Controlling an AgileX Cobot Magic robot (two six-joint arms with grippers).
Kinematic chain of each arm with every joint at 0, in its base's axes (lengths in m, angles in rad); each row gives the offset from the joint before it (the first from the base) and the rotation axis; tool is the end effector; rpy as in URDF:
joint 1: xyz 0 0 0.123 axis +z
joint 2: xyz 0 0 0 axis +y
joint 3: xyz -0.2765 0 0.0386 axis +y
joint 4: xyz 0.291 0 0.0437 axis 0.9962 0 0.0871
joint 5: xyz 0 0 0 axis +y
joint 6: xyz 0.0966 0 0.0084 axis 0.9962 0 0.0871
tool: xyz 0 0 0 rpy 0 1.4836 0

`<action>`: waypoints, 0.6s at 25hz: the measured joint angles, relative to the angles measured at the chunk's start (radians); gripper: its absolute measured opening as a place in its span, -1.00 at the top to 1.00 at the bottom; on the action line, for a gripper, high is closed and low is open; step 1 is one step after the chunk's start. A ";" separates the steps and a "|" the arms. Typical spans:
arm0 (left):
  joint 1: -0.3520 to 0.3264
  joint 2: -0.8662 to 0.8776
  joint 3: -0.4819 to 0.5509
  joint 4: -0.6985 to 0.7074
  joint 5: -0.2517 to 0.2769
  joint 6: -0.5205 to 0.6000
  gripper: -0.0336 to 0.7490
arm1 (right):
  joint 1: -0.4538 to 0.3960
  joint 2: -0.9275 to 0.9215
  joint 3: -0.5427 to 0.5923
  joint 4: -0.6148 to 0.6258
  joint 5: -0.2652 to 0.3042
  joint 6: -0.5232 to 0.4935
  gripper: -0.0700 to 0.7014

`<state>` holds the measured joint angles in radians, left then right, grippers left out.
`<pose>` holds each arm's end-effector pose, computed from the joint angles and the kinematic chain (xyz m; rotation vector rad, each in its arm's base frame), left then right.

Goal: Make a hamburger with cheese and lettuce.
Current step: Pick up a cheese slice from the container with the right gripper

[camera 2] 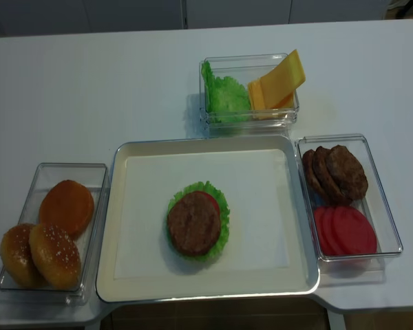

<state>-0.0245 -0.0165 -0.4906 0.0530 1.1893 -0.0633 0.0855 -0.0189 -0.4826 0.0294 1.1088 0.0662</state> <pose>0.0364 0.0039 0.2823 -0.0489 2.1640 0.0141 0.0407 0.0061 0.2864 -0.0225 2.0929 0.1273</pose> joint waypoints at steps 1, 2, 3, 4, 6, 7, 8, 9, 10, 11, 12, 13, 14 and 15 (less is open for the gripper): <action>0.000 0.000 0.000 0.000 0.000 0.000 -0.14 | 0.000 0.000 -0.008 0.000 -0.022 0.042 -0.62; 0.000 0.000 0.000 0.000 0.000 0.000 -0.14 | 0.000 0.000 -0.013 0.000 -0.035 0.066 -0.62; 0.000 0.000 0.000 0.000 0.000 0.000 -0.14 | 0.000 0.002 -0.024 0.006 -0.047 0.085 -0.62; 0.000 0.000 0.000 0.000 0.000 0.000 -0.14 | 0.000 0.013 -0.031 0.013 -0.058 0.098 -0.62; 0.000 0.000 0.000 0.000 0.000 0.000 -0.14 | 0.000 0.058 -0.059 0.035 -0.093 0.108 -0.62; 0.000 0.000 0.000 0.000 0.000 0.000 -0.14 | 0.000 0.089 -0.070 0.045 -0.109 0.111 -0.62; 0.000 0.000 0.000 0.000 0.000 0.000 -0.14 | 0.000 0.116 -0.081 0.057 -0.134 0.113 -0.61; 0.000 0.000 0.000 0.000 0.000 0.000 -0.14 | 0.000 0.145 -0.093 0.064 -0.158 0.113 -0.62; 0.000 0.000 0.000 0.000 0.000 0.000 -0.14 | 0.000 0.182 -0.104 0.068 -0.181 0.113 -0.62; 0.000 0.000 0.000 0.000 0.000 0.000 -0.14 | 0.000 0.219 -0.114 0.071 -0.203 0.113 -0.61; 0.000 0.000 0.000 0.000 0.000 0.000 -0.14 | 0.000 0.253 -0.119 0.071 -0.222 0.113 -0.62; 0.000 0.000 0.000 0.000 0.000 0.000 -0.14 | 0.000 0.292 -0.127 0.072 -0.244 0.113 -0.62; 0.000 0.000 0.000 0.000 0.000 0.000 -0.14 | 0.000 0.334 -0.135 0.074 -0.268 0.113 -0.62; 0.000 0.000 0.000 0.000 0.000 0.000 -0.14 | 0.000 0.377 -0.142 0.075 -0.288 0.113 -0.61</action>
<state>-0.0245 -0.0165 -0.4906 0.0530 1.1893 -0.0633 0.0855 0.3584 -0.6243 0.1040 0.8208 0.1793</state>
